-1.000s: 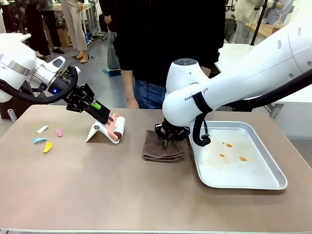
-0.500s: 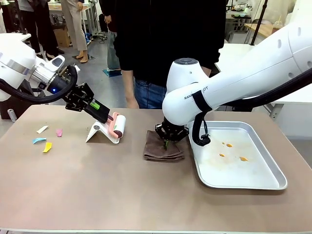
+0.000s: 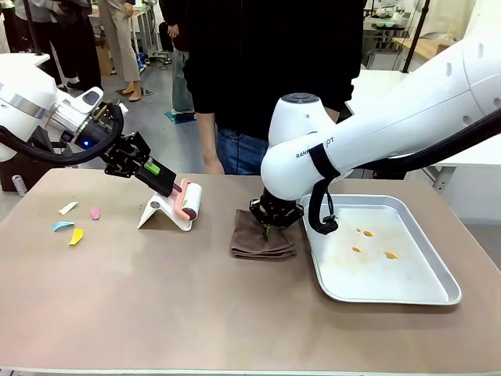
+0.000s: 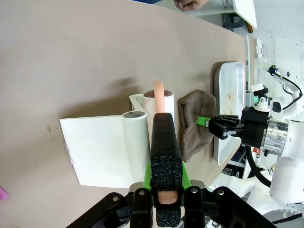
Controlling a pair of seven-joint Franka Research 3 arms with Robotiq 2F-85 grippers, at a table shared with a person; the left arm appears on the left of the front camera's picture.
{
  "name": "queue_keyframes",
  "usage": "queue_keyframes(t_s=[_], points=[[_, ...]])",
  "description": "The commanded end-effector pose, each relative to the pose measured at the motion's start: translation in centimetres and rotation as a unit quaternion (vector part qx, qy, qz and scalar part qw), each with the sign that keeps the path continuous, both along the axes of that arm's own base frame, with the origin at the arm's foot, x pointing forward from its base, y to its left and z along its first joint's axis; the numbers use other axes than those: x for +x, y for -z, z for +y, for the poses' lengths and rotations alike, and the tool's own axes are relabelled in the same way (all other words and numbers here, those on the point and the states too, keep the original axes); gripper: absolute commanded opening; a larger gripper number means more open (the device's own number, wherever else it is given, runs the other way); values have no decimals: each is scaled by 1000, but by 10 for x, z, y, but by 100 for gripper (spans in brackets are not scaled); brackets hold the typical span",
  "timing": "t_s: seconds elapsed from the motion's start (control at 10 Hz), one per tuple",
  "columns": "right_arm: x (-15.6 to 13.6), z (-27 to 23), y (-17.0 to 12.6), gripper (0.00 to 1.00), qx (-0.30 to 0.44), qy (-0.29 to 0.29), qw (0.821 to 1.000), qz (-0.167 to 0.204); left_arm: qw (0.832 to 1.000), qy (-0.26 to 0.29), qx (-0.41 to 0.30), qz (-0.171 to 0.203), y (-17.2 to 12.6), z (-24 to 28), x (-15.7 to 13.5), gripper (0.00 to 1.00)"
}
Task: Clean the surface of the table.
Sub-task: Hold the Lint Roller with your left hand and the towel with your right hand.
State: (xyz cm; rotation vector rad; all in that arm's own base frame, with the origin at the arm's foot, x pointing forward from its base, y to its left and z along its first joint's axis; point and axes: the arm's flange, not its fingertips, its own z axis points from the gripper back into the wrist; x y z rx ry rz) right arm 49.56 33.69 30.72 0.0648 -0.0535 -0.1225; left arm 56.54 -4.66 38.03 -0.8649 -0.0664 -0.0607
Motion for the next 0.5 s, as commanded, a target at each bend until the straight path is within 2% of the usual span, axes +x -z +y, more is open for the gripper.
queue_keyframes(t_s=[0.0, 0.1, 0.2, 0.4], points=[[-2, -6, 15, 0, 20, -10, 999, 25, 1000, -2, -17, -10, -8, 2, -11, 0], [-2, -10, 11, 0, 40, -8, 999, 23, 1000, -5, -24, -17, -13, 4, -12, 0], [-1, -19, 3, 0, 91, -6, 996, 21, 999, -6, -39, -25, -21, 8, -15, 0], [-3, -49, -20, 0, 192, 15, 981, -7, 997, -5, -72, -40, -37, 17, -26, 0]])
